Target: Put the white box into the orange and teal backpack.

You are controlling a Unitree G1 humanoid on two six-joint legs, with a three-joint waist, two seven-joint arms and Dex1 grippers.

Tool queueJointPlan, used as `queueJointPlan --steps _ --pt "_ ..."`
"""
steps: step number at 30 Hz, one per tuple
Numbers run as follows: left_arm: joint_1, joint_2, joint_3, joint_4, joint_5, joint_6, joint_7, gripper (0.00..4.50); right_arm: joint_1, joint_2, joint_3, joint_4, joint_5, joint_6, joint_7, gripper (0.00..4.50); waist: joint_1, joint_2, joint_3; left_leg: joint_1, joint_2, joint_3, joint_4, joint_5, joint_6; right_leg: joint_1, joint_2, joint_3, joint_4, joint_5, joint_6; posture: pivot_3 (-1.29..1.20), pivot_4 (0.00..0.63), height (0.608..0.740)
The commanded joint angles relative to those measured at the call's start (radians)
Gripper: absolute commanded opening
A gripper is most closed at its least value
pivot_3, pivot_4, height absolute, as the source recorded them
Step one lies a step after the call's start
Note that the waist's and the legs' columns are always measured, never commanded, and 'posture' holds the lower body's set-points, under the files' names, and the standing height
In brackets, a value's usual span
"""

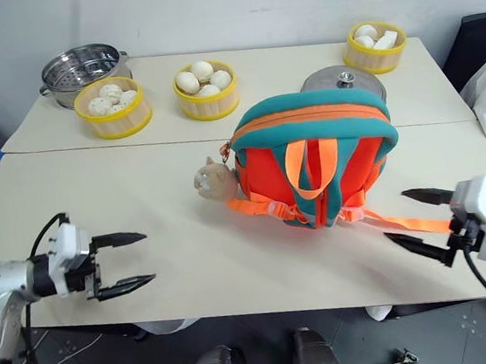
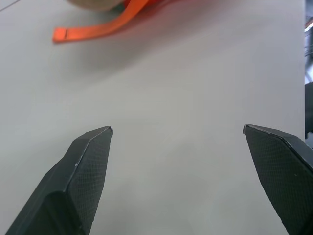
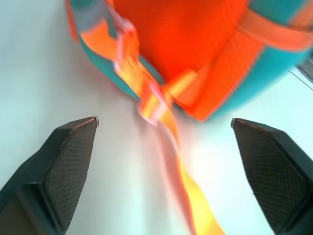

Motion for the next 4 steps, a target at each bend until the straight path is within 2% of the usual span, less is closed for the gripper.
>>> queueJointPlan --steps 1,4 --pt "0.061 0.027 0.064 -0.034 0.015 -0.061 0.032 4.5 -0.053 -0.031 0.018 0.084 -0.029 -0.077 0.062 4.44 0.0 0.0 0.0 0.001 0.0 0.0 0.0 0.0 0.0 0.0 0.0 0.0 0.0 0.0 0.0 0.0 0.15 0.74" --pt "0.083 0.003 0.077 -0.09 -0.038 -0.017 0.066 4.5 -0.102 -0.015 0.044 0.151 -0.058 -0.136 0.071 4.44 0.001 0.0 0.0 0.004 0.0 0.0 -0.002 0.0 -0.001 0.004 0.0 0.0 0.0 -0.001 -0.001 0.0 0.15 0.74"
